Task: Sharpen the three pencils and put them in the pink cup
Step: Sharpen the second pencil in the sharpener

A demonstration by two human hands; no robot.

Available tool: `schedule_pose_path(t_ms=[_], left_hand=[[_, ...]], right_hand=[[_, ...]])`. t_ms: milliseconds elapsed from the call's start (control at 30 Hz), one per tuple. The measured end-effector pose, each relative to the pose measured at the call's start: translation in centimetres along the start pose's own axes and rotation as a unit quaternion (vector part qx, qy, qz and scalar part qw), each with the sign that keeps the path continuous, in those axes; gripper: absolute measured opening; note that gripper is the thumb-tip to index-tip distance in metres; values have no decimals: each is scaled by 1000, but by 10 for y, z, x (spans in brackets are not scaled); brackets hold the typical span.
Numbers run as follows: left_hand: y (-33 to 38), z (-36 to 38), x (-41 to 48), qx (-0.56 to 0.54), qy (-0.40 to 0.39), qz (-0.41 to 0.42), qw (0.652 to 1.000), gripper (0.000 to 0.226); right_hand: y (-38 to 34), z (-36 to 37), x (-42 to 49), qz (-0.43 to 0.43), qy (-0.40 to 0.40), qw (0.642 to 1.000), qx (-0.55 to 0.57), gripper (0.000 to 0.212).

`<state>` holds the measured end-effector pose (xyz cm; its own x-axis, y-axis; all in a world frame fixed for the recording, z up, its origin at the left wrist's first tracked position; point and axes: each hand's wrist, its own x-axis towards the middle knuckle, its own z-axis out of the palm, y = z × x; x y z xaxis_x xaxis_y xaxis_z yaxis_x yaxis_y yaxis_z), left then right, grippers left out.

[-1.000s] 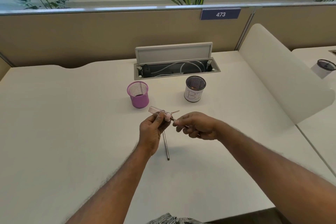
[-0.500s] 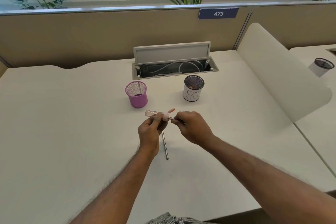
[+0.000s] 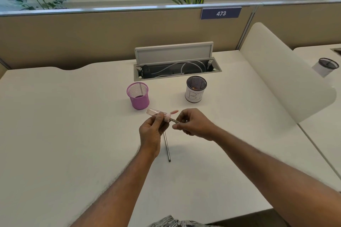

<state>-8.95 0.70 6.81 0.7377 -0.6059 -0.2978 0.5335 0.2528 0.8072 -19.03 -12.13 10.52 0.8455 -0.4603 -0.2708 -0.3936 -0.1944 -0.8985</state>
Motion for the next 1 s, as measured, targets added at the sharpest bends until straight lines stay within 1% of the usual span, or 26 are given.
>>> schedule_pose_path(t_ms=[33, 67, 100, 133, 167, 200, 233, 300, 333, 400, 467, 533, 600, 633, 667, 733, 833, 867, 933, 1000], left_hand=[[-1, 0, -1, 5, 18, -4, 1000, 18], [-2, 1, -1, 11, 33, -7, 999, 17], [-3, 2, -2, 15, 44, -10, 999, 18], [-4, 2, -3, 16, 52, -11, 998, 18], [-4, 3, -3, 16, 58, -13, 998, 19], [-5, 4, -4, 14, 62, -15, 998, 18], [-6, 4, -5, 10, 65, -16, 998, 18], [-6, 5, -6, 3, 68, -18, 998, 20], [-6, 6, -6, 2, 65, -17, 998, 22], [-5, 6, -5, 6, 55, -12, 998, 25], [-5, 5, -5, 1, 42, -7, 999, 20], [-4, 2, -4, 1, 22, -5, 1000, 18], [-2, -2, -3, 12, -6, -5, 1000, 18], [-2, -4, -3, 13, -21, -7, 1000, 18], [-1, -5, -3, 9, -33, -9, 999, 19], [-1, -7, -3, -9, -52, -13, 999, 19], [0, -5, -3, -18, -78, -18, 997, 20], [0, -4, -3, -16, -81, -17, 996, 20], [0, -4, -4, -18, -71, -14, 997, 20], [0, -3, -4, -15, -49, -7, 999, 19]], right_hand=[[2, 3, -2, -74, 52, 990, -106, 19], [5, 6, -4, -152, 96, 958, -225, 18], [8, 9, -6, -218, 130, 908, -334, 19], [11, 11, -8, -262, 158, 858, -412, 19], [14, 12, -11, -284, 176, 829, -449, 19], [16, 14, -12, -294, 189, 818, -458, 19], [18, 16, -13, -299, 195, 816, -455, 18], [19, 19, -12, -300, 193, 823, -442, 17], [19, 19, -11, -292, 188, 834, -429, 18], [16, 18, -9, -255, 173, 870, -384, 23], [12, 17, -9, -209, 159, 912, -314, 25], [6, 14, -7, -147, 130, 956, -217, 26], [-1, 7, -6, -68, 72, 987, -124, 27], [-3, 4, -6, -28, 37, 996, -75, 25], [-4, 1, -5, 10, 5, 1000, -26, 23], [-3, -4, -3, 80, -46, 994, 58, 24], [-2, -11, -1, 185, -124, 964, 149, 24], [-2, -13, -1, 200, -139, 956, 162, 24], [-2, -13, -1, 181, -142, 962, 150, 24], [-3, -8, -4, 118, -106, 983, 97, 18]])
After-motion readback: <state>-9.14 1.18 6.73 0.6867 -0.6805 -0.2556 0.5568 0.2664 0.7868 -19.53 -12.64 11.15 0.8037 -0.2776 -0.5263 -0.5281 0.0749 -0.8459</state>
